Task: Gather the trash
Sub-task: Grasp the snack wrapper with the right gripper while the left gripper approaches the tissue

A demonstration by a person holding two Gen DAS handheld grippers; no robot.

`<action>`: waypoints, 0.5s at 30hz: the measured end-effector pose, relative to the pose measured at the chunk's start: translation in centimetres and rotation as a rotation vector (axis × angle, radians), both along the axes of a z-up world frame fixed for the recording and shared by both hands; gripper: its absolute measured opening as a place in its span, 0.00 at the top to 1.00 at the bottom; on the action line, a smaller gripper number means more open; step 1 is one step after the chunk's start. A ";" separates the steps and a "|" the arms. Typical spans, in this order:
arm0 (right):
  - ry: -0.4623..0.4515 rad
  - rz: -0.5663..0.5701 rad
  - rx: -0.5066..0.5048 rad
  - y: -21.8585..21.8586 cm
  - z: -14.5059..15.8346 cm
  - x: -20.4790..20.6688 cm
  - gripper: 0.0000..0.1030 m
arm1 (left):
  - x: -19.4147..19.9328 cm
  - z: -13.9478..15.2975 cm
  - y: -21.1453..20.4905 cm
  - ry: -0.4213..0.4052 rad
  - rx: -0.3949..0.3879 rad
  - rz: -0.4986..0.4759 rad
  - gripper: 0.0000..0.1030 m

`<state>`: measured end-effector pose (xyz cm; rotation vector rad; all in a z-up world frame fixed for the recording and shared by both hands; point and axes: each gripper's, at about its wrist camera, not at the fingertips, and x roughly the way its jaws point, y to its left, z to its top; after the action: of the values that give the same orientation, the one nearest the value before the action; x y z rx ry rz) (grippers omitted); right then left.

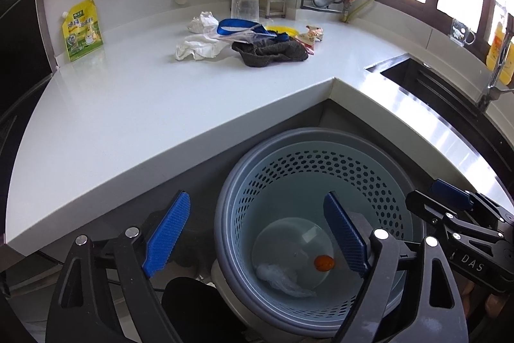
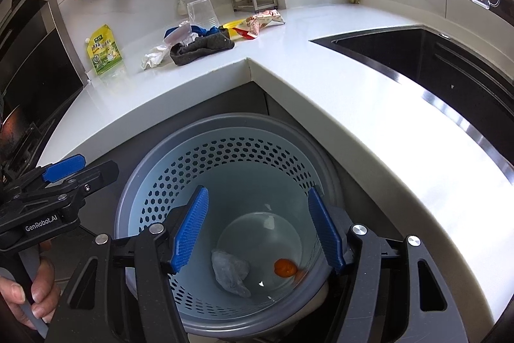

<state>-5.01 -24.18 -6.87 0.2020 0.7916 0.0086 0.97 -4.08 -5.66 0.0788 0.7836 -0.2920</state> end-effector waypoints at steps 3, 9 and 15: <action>-0.030 0.000 -0.024 -0.2 1.3 0.5 0.37 | 0.4 1.5 0.6 -0.044 -0.017 0.025 0.13; -0.077 0.005 -0.032 -0.7 3.6 2.8 0.36 | 2.1 4.7 1.6 -0.140 -0.040 0.068 0.08; -0.111 0.004 -0.029 -0.9 5.4 6.6 0.34 | 4.8 7.0 2.3 -0.207 -0.034 0.107 0.06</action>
<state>1.55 -25.08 -1.46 0.1714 0.6807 0.0116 5.82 -1.81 1.31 0.0341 0.5751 -0.1921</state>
